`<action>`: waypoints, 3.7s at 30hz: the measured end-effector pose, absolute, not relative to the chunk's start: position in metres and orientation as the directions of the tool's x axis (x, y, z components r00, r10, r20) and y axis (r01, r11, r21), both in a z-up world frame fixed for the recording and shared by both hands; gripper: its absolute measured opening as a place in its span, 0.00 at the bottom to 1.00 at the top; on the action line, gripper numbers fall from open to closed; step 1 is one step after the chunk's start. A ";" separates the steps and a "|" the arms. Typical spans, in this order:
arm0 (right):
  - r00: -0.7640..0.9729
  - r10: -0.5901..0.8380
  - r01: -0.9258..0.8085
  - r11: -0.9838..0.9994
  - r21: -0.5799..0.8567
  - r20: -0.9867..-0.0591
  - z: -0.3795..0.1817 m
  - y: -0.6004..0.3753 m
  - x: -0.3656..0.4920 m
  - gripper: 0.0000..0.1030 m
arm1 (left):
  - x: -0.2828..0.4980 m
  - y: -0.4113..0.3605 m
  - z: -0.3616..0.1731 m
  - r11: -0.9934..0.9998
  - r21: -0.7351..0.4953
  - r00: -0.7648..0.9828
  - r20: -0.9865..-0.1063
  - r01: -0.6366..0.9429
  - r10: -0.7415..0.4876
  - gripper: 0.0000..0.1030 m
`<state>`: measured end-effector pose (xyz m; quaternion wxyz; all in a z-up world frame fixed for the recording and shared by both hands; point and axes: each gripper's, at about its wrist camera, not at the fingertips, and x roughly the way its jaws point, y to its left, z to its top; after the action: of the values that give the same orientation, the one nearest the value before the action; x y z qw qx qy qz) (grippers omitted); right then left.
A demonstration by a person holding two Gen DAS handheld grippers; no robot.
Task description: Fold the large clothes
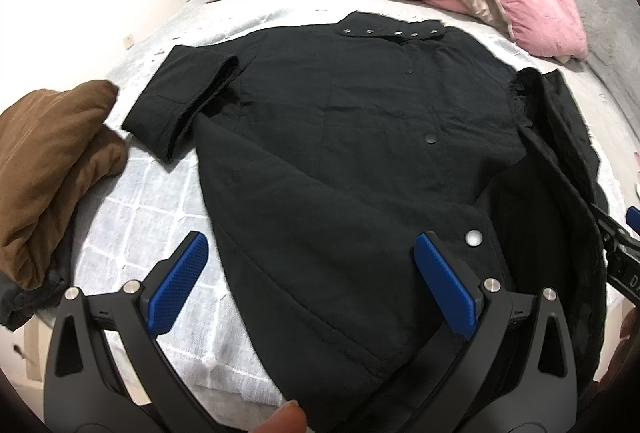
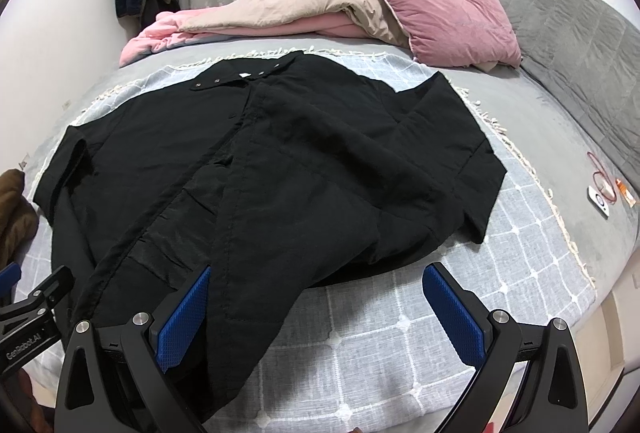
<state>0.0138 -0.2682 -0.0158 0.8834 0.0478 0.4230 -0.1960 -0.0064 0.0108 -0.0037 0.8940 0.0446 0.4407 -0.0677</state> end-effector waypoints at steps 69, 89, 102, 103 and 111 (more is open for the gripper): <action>0.571 -0.069 0.494 0.825 0.275 -0.818 -0.036 -0.395 -0.143 0.76 | 0.029 -0.001 -0.047 0.961 0.068 0.465 -0.883 0.269 -0.068 0.75; 0.484 0.140 0.544 0.725 0.422 -0.864 -0.104 -0.418 -0.134 0.76 | -0.022 0.234 -0.055 0.949 -0.292 0.368 -0.875 0.118 -0.315 0.80; 0.475 -0.092 0.565 0.795 0.223 -0.875 -0.048 -0.424 -0.154 0.11 | -0.050 0.213 -0.059 0.965 -0.196 0.341 -0.907 0.174 -0.246 0.23; 0.425 -0.124 0.577 0.801 0.162 -0.897 -0.056 -0.421 -0.150 0.18 | -0.056 0.208 -0.060 0.981 -0.097 0.367 -0.918 0.169 -0.154 0.30; 0.433 -0.369 0.548 0.832 -0.085 -0.822 -0.043 -0.358 -0.148 0.58 | -0.120 0.137 -0.026 0.877 0.123 0.561 -0.807 0.465 -0.184 0.76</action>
<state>-0.1482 -0.3581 -0.0431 0.8408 0.0979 0.4572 -0.2729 -0.1198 0.1369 -0.0259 0.8683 0.1633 0.4295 -0.1868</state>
